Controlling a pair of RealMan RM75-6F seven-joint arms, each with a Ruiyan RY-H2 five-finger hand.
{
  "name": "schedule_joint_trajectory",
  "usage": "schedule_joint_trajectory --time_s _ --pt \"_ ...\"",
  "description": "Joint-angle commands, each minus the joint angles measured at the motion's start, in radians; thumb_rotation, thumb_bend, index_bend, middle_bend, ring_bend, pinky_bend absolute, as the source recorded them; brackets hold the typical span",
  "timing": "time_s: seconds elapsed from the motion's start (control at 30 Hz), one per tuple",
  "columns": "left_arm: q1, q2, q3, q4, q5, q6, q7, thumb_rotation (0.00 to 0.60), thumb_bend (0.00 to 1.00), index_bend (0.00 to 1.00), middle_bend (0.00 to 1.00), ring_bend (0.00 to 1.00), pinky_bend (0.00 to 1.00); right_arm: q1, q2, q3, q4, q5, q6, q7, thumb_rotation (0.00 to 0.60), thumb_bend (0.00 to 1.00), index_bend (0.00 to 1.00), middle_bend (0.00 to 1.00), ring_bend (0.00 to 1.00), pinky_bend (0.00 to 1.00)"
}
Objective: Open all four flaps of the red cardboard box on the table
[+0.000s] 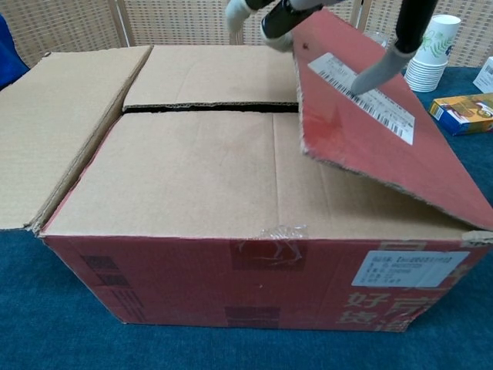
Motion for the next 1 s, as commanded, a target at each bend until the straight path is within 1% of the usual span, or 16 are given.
schedule_joint_trajectory --time_s 0.03,0.37,0.77,0.87,0.97,1.0 --pt "0.001 0.001 0.001 0.0 0.001 0.0 -0.003 0.559 0.0 0.2 0.02 0.0 0.07 -0.013 0.027 0.007 0.003 0.006 0.014 -0.004 0.264 0.28 0.67 0.16 0.0 0.17" --pt "0.0 0.002 0.003 0.0 0.006 -0.003 -0.004 0.564 0.0 0.2 0.02 0.0 0.07 -0.057 0.093 0.011 0.041 0.02 0.06 0.014 0.263 0.28 0.68 0.16 0.0 0.18" --pt "-0.001 -0.001 0.006 -0.002 0.01 -0.007 0.003 0.566 0.0 0.2 0.02 0.0 0.07 -0.14 0.166 -0.025 0.127 -0.006 0.135 0.091 0.266 0.28 0.66 0.16 0.0 0.19" --pt "-0.001 -0.001 0.007 -0.002 0.011 -0.009 0.002 0.562 0.0 0.2 0.02 0.0 0.07 -0.155 0.176 -0.034 0.143 -0.018 0.15 0.107 0.267 0.28 0.63 0.15 0.0 0.19" --pt "-0.002 -0.003 0.009 -0.003 0.013 -0.012 0.005 0.562 0.0 0.2 0.02 0.0 0.07 -0.173 0.187 -0.044 0.168 -0.031 0.166 0.123 0.264 0.28 0.57 0.14 0.0 0.19" --pt "-0.002 -0.004 0.01 -0.002 0.016 -0.012 0.008 0.562 0.0 0.2 0.02 0.0 0.07 -0.188 0.197 -0.049 0.194 -0.03 0.175 0.118 0.262 0.28 0.54 0.13 0.0 0.19"
